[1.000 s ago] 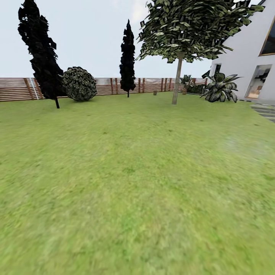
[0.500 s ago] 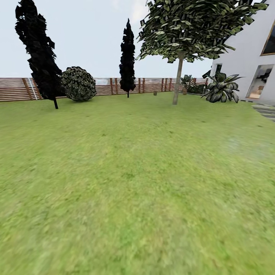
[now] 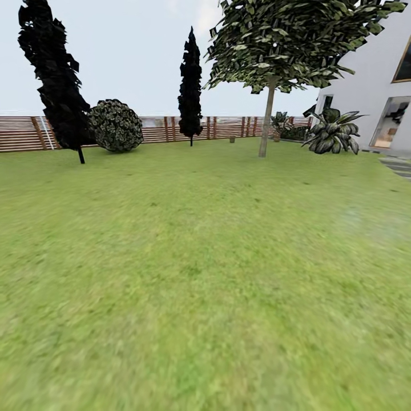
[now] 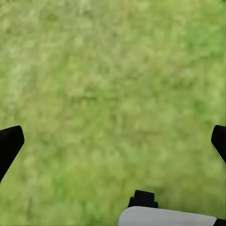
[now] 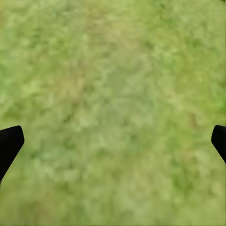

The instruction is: Take the three Easter eggs out of the wicker basket on the lawn in the garden, then place them on the lawn next to a single tree (choose any tree) so that all three eggs are next to the same tree and none are left in the basket.

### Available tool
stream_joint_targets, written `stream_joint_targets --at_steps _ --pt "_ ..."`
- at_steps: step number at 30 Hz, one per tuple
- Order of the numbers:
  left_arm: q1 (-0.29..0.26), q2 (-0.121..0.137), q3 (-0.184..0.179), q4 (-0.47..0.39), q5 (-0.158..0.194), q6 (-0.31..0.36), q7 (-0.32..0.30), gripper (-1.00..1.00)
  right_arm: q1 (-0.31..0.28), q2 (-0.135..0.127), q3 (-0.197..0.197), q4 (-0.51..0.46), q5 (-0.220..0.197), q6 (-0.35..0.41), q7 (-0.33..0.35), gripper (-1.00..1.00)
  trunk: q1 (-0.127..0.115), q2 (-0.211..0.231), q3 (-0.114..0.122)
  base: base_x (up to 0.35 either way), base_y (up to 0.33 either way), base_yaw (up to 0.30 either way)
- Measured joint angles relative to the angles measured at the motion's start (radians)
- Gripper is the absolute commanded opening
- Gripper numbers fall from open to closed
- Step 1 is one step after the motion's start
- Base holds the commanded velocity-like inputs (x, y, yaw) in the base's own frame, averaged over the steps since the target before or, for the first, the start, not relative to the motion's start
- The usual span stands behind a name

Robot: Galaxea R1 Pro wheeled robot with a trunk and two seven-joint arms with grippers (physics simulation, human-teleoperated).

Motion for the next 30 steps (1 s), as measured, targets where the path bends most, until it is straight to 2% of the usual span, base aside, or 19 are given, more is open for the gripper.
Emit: stream_joint_targets --at_steps 30 --pt "0.000 0.001 0.001 0.000 0.000 0.000 0.000 1.00 0.000 -0.001 -0.002 -0.002 -0.001 0.000 0.000 1.00 0.000 0.000 0.000 0.334 0.000 0.000"
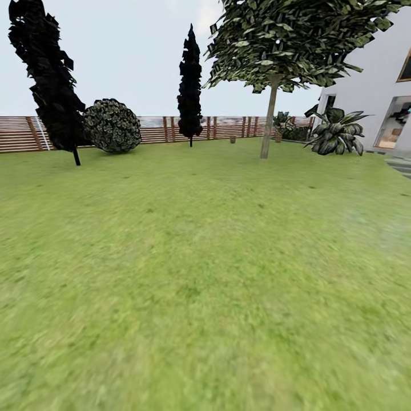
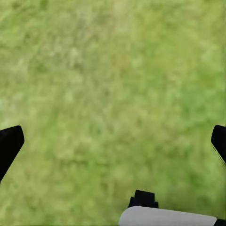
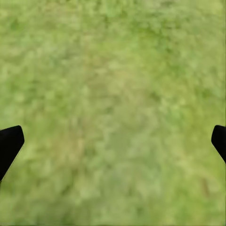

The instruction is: Take the three Easter eggs out of the wicker basket on the lawn in the garden, then place them on the lawn next to a single tree (choose any tree) so that all three eggs are next to the same tree and none are left in the basket.

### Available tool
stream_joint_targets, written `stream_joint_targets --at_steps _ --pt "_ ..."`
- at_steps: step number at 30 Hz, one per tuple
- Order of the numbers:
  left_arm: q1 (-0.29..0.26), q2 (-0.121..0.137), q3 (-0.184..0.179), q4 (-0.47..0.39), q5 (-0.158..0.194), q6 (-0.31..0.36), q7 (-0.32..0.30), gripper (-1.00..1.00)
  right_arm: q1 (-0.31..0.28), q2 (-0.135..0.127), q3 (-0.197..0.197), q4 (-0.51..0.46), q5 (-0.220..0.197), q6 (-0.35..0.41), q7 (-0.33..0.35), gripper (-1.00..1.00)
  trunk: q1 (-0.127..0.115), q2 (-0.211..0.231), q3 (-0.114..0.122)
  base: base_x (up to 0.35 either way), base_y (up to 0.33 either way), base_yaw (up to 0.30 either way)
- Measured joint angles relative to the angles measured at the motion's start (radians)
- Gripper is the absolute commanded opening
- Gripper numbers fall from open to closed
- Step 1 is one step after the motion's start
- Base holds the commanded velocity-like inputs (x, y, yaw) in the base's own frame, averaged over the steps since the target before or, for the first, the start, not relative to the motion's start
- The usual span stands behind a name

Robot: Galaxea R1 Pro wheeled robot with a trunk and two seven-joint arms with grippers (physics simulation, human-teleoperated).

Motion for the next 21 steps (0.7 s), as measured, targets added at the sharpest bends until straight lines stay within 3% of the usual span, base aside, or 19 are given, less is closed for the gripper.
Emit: stream_joint_targets --at_steps 21 --pt "0.000 0.002 0.001 0.000 -0.001 0.000 0.000 1.00 0.000 -0.001 -0.001 -0.002 0.001 0.000 0.001 1.00 0.000 0.000 0.000 0.334 0.000 0.000"
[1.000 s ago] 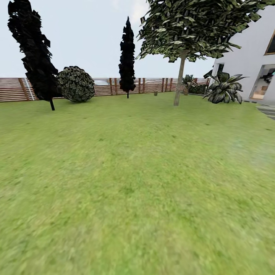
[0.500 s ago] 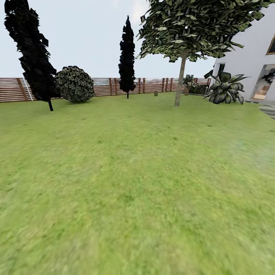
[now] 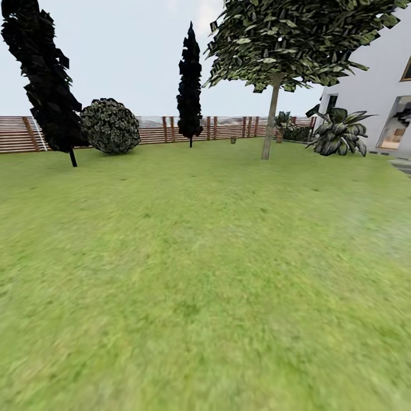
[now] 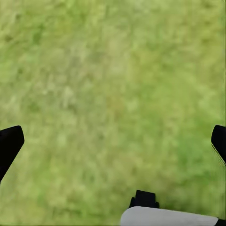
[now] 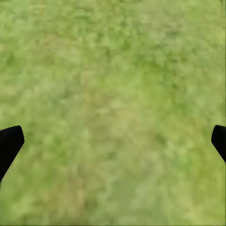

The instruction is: Take the three Easter eggs out of the wicker basket on the lawn in the garden, then place them on the lawn next to a single tree (choose any tree) so that all three eggs are next to the same tree and none are left in the basket.

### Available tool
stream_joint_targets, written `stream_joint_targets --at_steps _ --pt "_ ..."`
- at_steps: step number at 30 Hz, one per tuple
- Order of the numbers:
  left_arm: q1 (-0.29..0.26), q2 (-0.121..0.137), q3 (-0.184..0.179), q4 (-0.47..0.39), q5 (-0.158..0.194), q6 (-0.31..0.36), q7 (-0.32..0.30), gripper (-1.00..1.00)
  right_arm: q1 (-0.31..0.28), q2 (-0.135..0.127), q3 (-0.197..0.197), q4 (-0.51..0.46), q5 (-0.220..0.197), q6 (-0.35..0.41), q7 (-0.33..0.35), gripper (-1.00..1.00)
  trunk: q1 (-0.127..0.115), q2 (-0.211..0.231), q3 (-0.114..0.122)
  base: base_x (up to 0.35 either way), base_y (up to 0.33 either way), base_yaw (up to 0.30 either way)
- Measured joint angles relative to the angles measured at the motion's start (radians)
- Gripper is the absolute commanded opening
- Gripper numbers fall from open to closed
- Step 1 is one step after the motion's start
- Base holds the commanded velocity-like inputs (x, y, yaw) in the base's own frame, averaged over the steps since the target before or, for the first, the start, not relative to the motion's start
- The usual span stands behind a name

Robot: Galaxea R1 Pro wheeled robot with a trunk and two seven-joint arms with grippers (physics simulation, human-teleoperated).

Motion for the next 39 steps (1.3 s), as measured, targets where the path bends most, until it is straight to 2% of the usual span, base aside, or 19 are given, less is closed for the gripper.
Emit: stream_joint_targets --at_steps 39 --pt "0.000 -0.002 -0.001 0.000 -0.001 0.000 0.007 1.00 0.000 0.001 0.002 0.000 0.000 0.000 0.000 1.00 0.000 0.000 0.000 0.335 0.000 0.000"
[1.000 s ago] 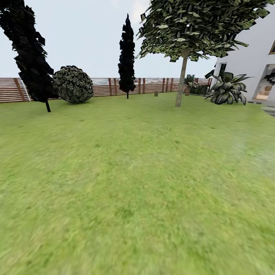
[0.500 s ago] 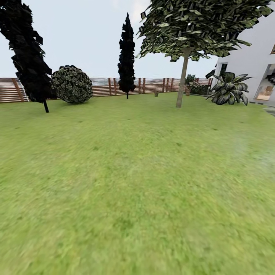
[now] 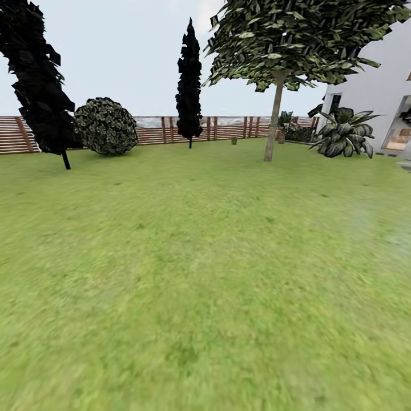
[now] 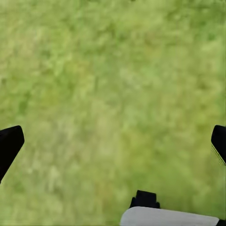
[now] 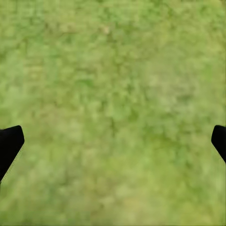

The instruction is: Take the three Easter eggs out of the wicker basket on the lawn in the garden, then place them on the lawn next to a single tree (choose any tree) so that all three eggs are next to the same tree and none are left in the basket.

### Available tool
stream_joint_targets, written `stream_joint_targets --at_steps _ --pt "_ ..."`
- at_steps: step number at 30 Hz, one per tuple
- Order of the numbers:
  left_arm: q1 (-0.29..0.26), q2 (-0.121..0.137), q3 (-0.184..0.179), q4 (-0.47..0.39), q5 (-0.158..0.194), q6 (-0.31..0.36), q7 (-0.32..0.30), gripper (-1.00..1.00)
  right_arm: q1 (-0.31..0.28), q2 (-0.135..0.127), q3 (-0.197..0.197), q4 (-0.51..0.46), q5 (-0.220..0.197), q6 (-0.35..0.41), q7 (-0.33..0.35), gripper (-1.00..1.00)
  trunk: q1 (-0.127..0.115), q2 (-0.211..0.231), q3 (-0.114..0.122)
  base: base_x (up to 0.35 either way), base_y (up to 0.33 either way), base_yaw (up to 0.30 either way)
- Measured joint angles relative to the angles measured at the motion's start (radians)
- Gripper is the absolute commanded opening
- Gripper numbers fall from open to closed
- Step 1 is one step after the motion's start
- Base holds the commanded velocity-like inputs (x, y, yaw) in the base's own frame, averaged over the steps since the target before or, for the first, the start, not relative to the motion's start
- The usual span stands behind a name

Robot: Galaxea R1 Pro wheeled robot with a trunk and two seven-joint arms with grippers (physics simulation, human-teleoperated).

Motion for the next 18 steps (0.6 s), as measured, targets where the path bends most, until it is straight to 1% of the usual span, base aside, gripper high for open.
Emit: stream_joint_targets --at_steps 18 --pt "0.000 0.000 0.000 0.000 0.000 0.000 0.000 1.00 0.000 0.000 0.000 -0.001 0.000 0.000 0.000 1.00 0.000 0.000 0.000 0.335 0.000 0.000"
